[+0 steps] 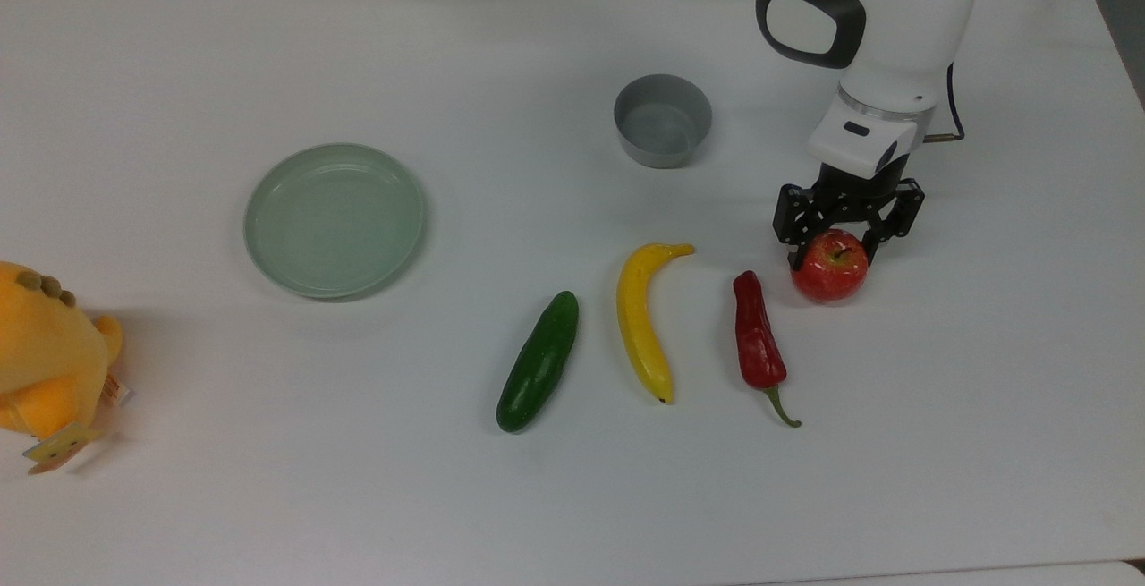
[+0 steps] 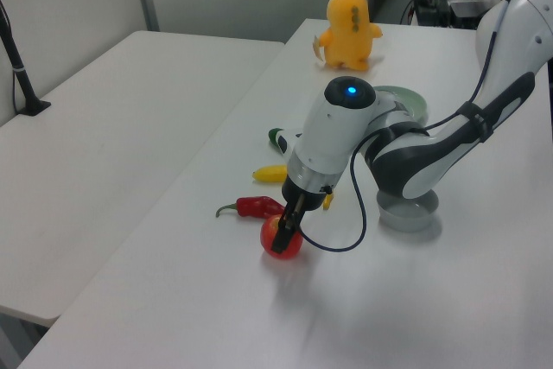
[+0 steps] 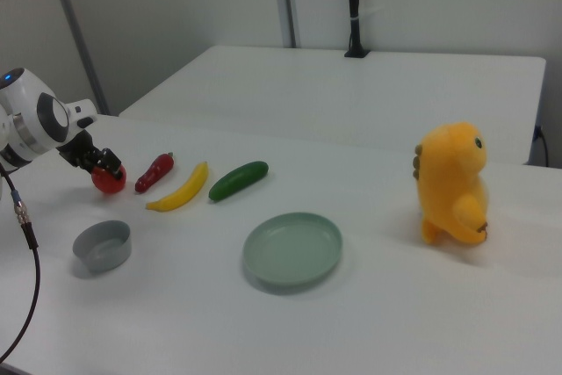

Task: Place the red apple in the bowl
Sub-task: 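Close the gripper around the red apple, then lift the red apple up off the table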

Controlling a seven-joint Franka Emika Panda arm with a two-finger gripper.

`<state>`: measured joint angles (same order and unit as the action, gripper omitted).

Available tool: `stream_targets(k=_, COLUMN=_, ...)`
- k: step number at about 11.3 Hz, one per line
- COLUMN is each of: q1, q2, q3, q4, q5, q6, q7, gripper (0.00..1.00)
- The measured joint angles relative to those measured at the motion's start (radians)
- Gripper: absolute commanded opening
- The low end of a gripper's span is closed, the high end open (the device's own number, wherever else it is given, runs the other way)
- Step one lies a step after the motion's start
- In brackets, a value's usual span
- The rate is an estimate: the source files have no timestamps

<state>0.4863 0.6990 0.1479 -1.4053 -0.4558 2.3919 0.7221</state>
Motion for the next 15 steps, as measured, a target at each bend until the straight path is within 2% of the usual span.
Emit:
stream_targets(k=4, q1=-0.015, q2=-0.011, q3=0.011, q4=0.006, q5=0.000, q6=0.000, q7=0.000, gripper=0.21)
stream_targets(k=6, q1=-0.029, q2=-0.057, q3=0.011, q4=0.006, q5=0.000, q6=-0.003, q7=0.000, gripper=0.21)
stream_targets(k=8, q1=-0.040, q2=-0.125, q3=0.014, q4=0.004, q5=0.014, q6=-0.076, q7=0.001, gripper=0.21)
stream_targets(k=9, q1=-0.044, q2=-0.163, q3=0.014, q4=0.004, q5=0.036, q6=-0.128, q7=0.004, gripper=0.21)
stream_targets(k=11, q1=-0.064, q2=-0.252, q3=0.015, q4=0.003, q5=0.126, q6=-0.231, q7=-0.001, gripper=0.21)
stream_targets(k=13, q1=-0.090, q2=-0.358, q3=0.015, q4=-0.012, q5=0.227, q6=-0.342, q7=-0.071, gripper=0.22)
stream_targets(k=15, q1=-0.118, q2=-0.467, q3=0.015, q4=-0.056, q5=0.294, q6=-0.440, q7=-0.148, gripper=0.22)
